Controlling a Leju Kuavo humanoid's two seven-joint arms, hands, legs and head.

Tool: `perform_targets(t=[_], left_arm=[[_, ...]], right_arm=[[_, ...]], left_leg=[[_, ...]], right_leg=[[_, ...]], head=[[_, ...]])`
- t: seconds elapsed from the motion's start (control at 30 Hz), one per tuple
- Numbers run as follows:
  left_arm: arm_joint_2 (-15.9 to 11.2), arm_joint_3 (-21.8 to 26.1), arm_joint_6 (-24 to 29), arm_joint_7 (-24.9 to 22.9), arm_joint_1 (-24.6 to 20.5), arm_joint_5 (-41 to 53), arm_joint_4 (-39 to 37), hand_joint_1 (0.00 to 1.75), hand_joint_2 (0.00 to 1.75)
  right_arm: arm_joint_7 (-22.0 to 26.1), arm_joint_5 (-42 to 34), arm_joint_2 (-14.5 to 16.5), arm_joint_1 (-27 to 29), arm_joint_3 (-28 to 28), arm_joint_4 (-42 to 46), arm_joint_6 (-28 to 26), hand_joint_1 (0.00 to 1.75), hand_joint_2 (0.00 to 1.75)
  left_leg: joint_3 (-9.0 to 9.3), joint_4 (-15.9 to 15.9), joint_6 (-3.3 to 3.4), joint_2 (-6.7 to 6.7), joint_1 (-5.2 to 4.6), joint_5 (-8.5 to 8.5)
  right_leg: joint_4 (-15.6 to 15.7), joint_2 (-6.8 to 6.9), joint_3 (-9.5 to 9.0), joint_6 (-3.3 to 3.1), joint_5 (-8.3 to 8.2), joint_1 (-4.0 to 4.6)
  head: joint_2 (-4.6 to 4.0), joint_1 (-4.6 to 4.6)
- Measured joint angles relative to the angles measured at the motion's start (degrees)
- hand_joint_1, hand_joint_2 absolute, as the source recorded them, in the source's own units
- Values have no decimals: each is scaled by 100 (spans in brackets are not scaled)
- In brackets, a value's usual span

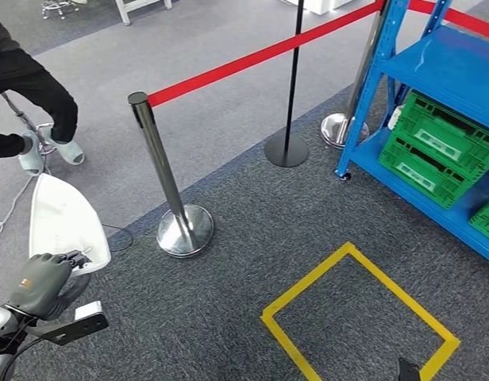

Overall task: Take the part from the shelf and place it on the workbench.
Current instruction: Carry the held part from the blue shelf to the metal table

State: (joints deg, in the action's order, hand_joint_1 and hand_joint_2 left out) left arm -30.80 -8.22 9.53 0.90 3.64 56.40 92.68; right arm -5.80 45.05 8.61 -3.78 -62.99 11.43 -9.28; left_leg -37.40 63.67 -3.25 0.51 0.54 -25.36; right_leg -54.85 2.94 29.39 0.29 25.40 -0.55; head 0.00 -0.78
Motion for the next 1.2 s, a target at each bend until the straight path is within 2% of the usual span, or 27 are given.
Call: perform_targets(t=[0.07, 0.1, 0.13, 0.17, 0.2, 0.23, 0.3, 0.37, 0.4, 0.43, 0.47, 0.5, 0.53, 0.57, 0.63, 0.7, 0.77, 0.83, 0.87, 0.9, 0.93, 0.97, 1.0, 1.07, 1.1, 1.13, 1.2], left_arm=[[5, 2, 0, 0, -28, 5, 1, 175, 175], [15, 2, 1, 0, -44, 10, 1, 175, 175], [27, 2, 1, -1, -55, 16, -1, 175, 175], [40, 1, 1, -1, -57, 25, -1, 175, 175], [49, 0, 3, -1, -38, 36, 1, 175, 175], [54, -1, 7, -1, -23, 48, 5, 175, 175], [66, -3, 21, -2, 6, 72, 14, 175, 175], [83, -7, 31, -2, 38, 89, 16, 175, 175], [90, -8, 32, -2, 63, 95, 17, 175, 175], [97, -8, 33, -2, 87, 98, 17, 175, 175], [103, -8, 33, -2, 106, 99, 17, 175, 175], [107, -8, 33, -2, 117, 98, 19, 175, 175], [109, -8, 35, -2, 123, 98, 22, 175, 175], [110, -8, 37, -3, 123, 98, 26, 175, 175], [111, -5, 44, -4, 133, 98, 41, 175, 175], [109, -1, 48, -4, 163, 98, 51, 175, 175], [101, 7, 47, -4, 173, 98, 56, 175, 175], [108, 10, 44, -4, 152, 98, 58, 175, 175], [119, 10, 42, -4, 147, 98, 58, 175, 175], [130, 9, 39, -4, 151, 98, 58, 175, 175], [138, 8, 37, -4, 159, 98, 58, 175, 175], [142, 8, 34, -4, 165, 98, 58, 175, 175], [144, 8, 31, -4, 167, 97, 58, 175, 175], [143, 10, 13, -4, 159, 93, 61, 175, 175], [145, 11, 3, -4, 153, 90, 64, 175, 175], [145, 12, -7, -4, 150, 87, 70, 175, 175], [142, 17, -15, -4, 164, 83, 80, 175, 175]], right_arm=[[10, 9, -3, -4, 5, 1, 33, 0, 0], [17, 15, -4, -2, 7, 2, 49, 0, 0], [24, 21, -6, 1, 9, 2, 61, 0, 0], [25, 28, -6, 2, 9, 2, 65, 0, 0], [15, 37, -8, -1, 9, 2, 67, 0, 0], [-2, 48, -8, -1, 11, 2, 69, 0, 0], [-63, 79, -9, 7, 18, 1, 76, 0, 0], [-108, 104, -12, 35, 22, 0, 84, 0, 0], [-114, 110, -15, 50, 22, 0, 84, 0, 0], [-116, 113, -16, 60, 22, 0, 85, 0, 0], [-116, 114, -17, 65, 22, 0, 86, 0, 0], [-116, 115, -17, 65, 23, 0, 86, 0, 0], [-115, 115, -17, 64, 23, 0, 87, 0, 0], [-115, 116, -17, 63, 25, 0, 87, 0, 0], [-119, 116, -17, 57, 26, 0, 88, 0, 0], [-121, 117, -16, 47, 27, 0, 90, 0, 0], [-106, 120, -18, 39, 27, 1, 92, 0, 0], [-70, 123, -26, 40, 27, 2, 97, 0, 0], [-47, 125, -31, 44, 27, 2, 103, 0, 0], [-25, 126, -35, 47, 27, 2, 111, 0, 0], [-4, 126, -38, 45, 27, 2, 125, 0, 0], [16, 126, -42, 40, 27, 2, 139, 0, 0], [32, 125, -44, 33, 27, 2, 149, 0, 0], [57, 123, -51, 20, 27, 2, 164, 0, 0], [65, 122, -56, 18, 27, 3, 168, 0, 0], [70, 120, -61, 19, 27, 3, 172, 0, 0], [71, 117, -65, 20, 26, 3, 174, 0, 0]], left_leg=[[473, -799, 53, 342, -48, 269], [607, -1042, 81, 458, -69, 315], [657, -1152, 103, 491, -87, 317], [651, -1187, 128, 404, -90, 315], [645, -1201, 154, 328, -84, 330], [649, -1213, 179, 255, -74, 342], [661, -1232, 230, 112, -52, 359], [662, -1232, 255, -39, -52, 358], [667, -1232, 258, -121, -50, 356], [676, -1232, 259, -204, -44, 355], [690, -1231, 254, -287, -34, 352], [708, -1231, 241, -372, -19, 347], [720, -1227, 218, -450, -9, 341], [720, -1218, 190, -519, -1, 336], [694, -1229, 116, -651, 16, 354], [666, -1258, 49, -752, 42, 385], [551, -1049, 7, -580, 25, 243], [188, -309, -23, -277, 2, -155], [-35, 141, -36, -202, 2, -349], [-204, 481, -44, -164, 4, -461], [-268, 606, -45, -148, 4, -455], [-204, 479, -40, -130, 4, -333], [-18, 134, -31, -80, 3, -134], [491, -769, -4, 263, -14, 222], [669, -1078, 14, 396, -26, 313], [759, -1242, 35, 482, -39, 342], [757, -1284, 88, 342, -56, 352]], right_leg=[[10, 111, -43, 37, 32, 34], [19, 170, -62, 65, 43, 53], [29, 237, -78, 92, 53, 69], [43, 309, -94, 118, 60, 68], [40, 307, -104, 147, 85, 62], [-39, 221, -80, 170, 160, 54], [-602, -88, 174, 197, 478, 45], [-1467, -256, 608, 194, 824, 54], [-1740, -280, 767, 192, 876, 57], [-1764, -290, 816, 187, 798, 58], [-1544, -310, 747, 182, 611, 54], [-1135, -369, 577, 179, 359, 45], [-681, -516, 378, 180, 137, 28], [-313, -652, 209, 180, -7, 8], [2, -805, 55, 156, -78, -2], [35, -676, 29, 87, -91, 8], [75, -536, 12, 24, -117, -2], [99, -385, 10, -10, -124, 6], [101, -302, 13, -19, -121, 15], [102, -221, 13, -25, -117, 21], [102, -145, 11, -27, -111, 25], [104, -72, 3, -25, -103, 27], [108, -5, -13, -19, -94, 27], [103, 112, -57, 17, -57, 49], [106, 163, -81, 45, -41, 65], [108, 222, -101, 73, -25, 80], [134, 361, -142, 126, -4, 77]], head=[[0, -5], [0, -5], [0, -8], [0, -6], [0, -2], [0, 1], [0, 17], [0, 27], [0, 27], [0, 27], [0, 26], [0, 27], [0, 28], [0, 25], [0, 22], [0, 21], [0, -2], [0, -29], [0, -34], [0, -33], [0, -34], [0, -34], [0, -34], [0, -38], [0, -34], [0, -34], [0, -21]])
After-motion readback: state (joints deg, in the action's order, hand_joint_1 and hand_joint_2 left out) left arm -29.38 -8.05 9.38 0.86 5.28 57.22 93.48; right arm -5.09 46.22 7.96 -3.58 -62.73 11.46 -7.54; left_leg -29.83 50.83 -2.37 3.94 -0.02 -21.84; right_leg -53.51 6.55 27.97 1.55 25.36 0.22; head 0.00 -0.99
